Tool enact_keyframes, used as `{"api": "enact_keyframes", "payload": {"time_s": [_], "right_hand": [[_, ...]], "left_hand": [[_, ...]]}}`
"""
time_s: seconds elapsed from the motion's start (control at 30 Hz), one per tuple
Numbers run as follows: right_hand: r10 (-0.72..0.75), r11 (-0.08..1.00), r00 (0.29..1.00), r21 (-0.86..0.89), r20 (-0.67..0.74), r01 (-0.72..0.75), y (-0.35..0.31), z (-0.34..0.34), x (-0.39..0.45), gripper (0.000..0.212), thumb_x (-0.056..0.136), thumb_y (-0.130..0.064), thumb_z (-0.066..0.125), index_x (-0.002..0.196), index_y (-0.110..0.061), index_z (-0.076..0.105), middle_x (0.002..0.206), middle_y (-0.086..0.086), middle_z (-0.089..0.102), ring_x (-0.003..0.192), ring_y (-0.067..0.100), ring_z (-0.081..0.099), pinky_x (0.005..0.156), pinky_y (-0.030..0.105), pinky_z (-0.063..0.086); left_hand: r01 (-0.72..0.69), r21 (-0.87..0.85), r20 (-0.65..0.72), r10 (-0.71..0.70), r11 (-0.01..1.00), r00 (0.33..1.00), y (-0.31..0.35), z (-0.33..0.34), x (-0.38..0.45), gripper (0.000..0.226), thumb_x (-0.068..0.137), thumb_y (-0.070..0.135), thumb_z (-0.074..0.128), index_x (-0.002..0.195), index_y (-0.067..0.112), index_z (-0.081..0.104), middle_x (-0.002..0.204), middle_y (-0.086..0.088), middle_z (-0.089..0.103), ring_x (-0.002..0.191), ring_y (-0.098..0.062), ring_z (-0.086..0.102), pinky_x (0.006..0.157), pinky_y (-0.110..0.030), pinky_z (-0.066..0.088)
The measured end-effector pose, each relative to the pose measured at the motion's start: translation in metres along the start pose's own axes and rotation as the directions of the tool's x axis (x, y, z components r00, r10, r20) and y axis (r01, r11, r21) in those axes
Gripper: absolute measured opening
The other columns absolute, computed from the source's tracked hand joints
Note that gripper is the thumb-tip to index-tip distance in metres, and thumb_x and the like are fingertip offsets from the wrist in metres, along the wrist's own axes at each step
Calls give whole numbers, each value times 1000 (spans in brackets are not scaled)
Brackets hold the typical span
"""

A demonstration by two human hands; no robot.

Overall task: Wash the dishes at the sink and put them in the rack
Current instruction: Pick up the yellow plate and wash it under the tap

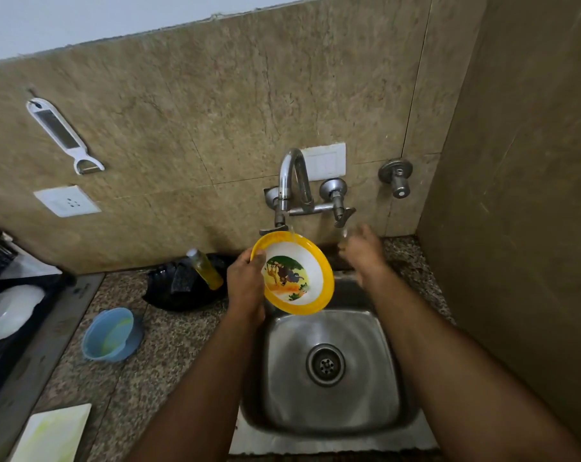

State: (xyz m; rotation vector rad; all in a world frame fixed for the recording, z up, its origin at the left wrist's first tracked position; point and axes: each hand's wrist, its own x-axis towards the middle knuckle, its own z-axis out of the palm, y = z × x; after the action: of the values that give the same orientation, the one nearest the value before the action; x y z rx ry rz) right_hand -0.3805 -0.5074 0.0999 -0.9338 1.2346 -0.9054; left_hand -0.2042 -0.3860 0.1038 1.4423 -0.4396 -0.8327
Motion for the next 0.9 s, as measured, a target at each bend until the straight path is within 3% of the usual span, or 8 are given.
{"api": "enact_keyframes", "payload": {"time_s": [0.17,0.3,0.37,0.47,0.57,0.67,0.77,0.9], "right_hand": [[-207,868,978,-459,11,189,-39,6,-2,29,84,-8,51,106,-17,69,90,6,65,89,31,62,68,30,40],[-244,679,963,-688,118,256,-32,-7,-17,80,85,-15,59,160,-25,34,139,14,61,123,38,59,94,34,50],[-126,660,986,-733,110,166,-16,-11,-20,92,79,-27,67,162,-22,27,146,15,57,124,38,59,97,40,54],[193,831,971,-549,142,-85,2,-18,-25,46,88,-29,69,130,-10,62,112,19,73,91,36,73,79,52,64],[281,889,917,-436,282,-138,6,-33,-33,21,99,-8,58,119,-8,64,83,18,72,55,28,70,46,38,59],[156,849,972,-527,176,-41,4,-44,-27,17,96,-6,58,112,-6,65,69,19,68,37,26,61,32,26,44],[7,779,988,-621,152,90,-5,-42,-21,11,92,-12,66,102,-11,70,77,18,73,44,30,66,36,33,50],[-268,621,902,-655,339,431,-14,-31,-26,21,94,-19,67,113,-25,72,100,2,78,84,23,75,70,34,59]], "left_hand": [[67,-63,-18,-69,996,997,-6,2,0,21,104,19,55,109,15,76,110,-22,75,109,-48,68,92,-67,56],[113,-120,21,-111,986,994,-17,12,0,24,106,18,52,119,12,72,115,-22,74,113,-47,67,93,-63,57],[147,-175,76,-135,974,988,-19,15,-1,31,108,19,48,132,8,64,123,-24,70,115,-47,66,96,-62,55],[195,-285,153,-156,939,976,-24,10,-2,34,109,23,44,139,9,57,126,-22,69,111,-42,67,94,-59,56],[257,-162,176,-229,953,957,-41,3,-3,29,108,25,50,130,12,63,123,-21,72,105,-39,71,86,-55,61],[402,90,129,-411,911,903,-68,5,-8,29,103,17,57,130,8,66,122,-20,72,96,-36,73,68,-43,63],[531,155,136,-550,833,824,-78,10,-18,28,106,15,50,131,9,61,114,-16,72,86,-30,71,61,-40,60],[472,77,138,-478,878,867,-69,14,-19,24,109,16,45,126,19,62,111,-10,73,90,-28,71,66,-41,60]]}}
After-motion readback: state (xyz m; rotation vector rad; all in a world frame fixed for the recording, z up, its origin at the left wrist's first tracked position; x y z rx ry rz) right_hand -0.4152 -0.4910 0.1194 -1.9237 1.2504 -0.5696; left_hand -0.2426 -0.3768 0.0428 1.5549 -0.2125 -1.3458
